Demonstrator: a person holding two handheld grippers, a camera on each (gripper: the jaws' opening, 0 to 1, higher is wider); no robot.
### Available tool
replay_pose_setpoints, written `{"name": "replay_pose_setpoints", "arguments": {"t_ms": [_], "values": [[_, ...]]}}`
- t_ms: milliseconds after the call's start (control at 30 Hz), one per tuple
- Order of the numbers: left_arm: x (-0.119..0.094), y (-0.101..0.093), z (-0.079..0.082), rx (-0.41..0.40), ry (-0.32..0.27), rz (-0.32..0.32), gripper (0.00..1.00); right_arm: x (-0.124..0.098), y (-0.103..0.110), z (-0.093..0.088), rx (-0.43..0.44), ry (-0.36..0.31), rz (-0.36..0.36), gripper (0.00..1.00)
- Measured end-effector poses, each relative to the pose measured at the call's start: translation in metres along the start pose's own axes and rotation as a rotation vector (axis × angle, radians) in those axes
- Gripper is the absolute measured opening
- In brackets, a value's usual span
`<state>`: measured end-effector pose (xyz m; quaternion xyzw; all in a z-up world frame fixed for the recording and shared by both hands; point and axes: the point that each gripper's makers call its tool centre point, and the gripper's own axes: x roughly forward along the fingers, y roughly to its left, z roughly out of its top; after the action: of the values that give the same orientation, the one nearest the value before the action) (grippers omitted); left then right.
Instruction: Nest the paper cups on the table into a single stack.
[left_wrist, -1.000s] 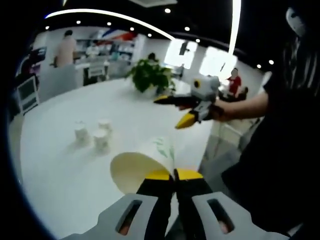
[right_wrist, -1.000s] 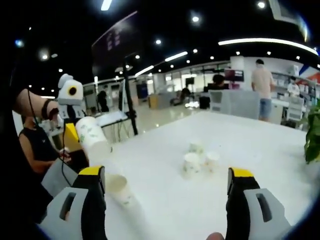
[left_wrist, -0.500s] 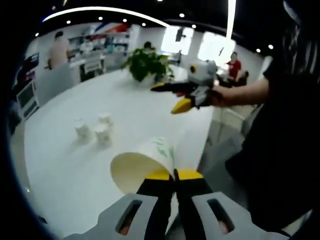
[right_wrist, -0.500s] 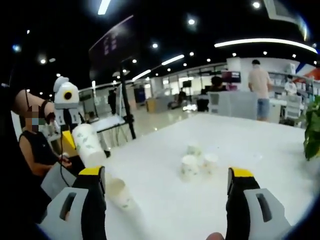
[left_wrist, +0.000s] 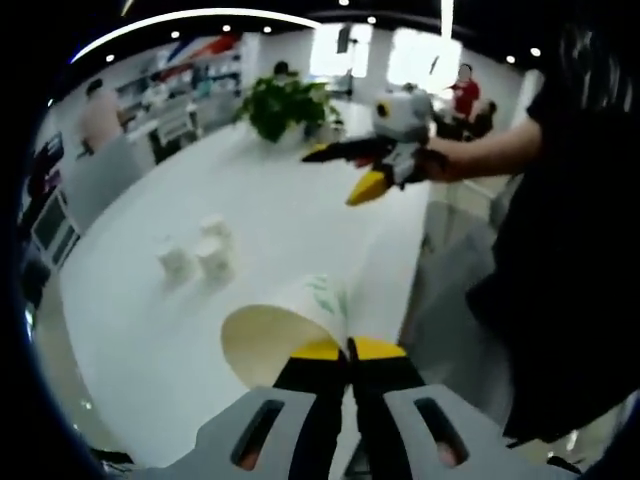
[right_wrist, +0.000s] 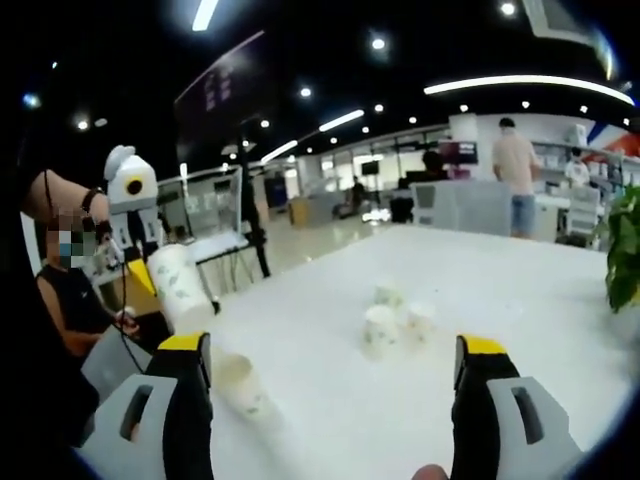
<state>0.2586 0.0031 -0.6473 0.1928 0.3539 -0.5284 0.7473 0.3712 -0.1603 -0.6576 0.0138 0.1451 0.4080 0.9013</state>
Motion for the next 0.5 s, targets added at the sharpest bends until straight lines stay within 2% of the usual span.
{"name": "replay_pose_setpoints", "arguments": {"t_ms": [100,333,433,500], "values": [[0.001,0.002,-0.005,0.081,0.049,0.003,0.0,0.001,-0.001,-0.003,-0.003,0.007,-0.009,0.99],[0.007,0.007,-0.015,0.155,0.13,0.01,0.0,0.003,0.001,-0.002,-0.026,0.008,-0.005,0.99],[0.013,0.01,-0.015,0.236,0.167,0.01,0.0,0.004,0.003,-0.004,-0.032,0.013,0.005,0.99],[0.015,0.008,-0.015,0.252,0.179,0.005,0.0,0.005,0.003,-0.005,-0.034,0.011,0.01,0.99]]}}
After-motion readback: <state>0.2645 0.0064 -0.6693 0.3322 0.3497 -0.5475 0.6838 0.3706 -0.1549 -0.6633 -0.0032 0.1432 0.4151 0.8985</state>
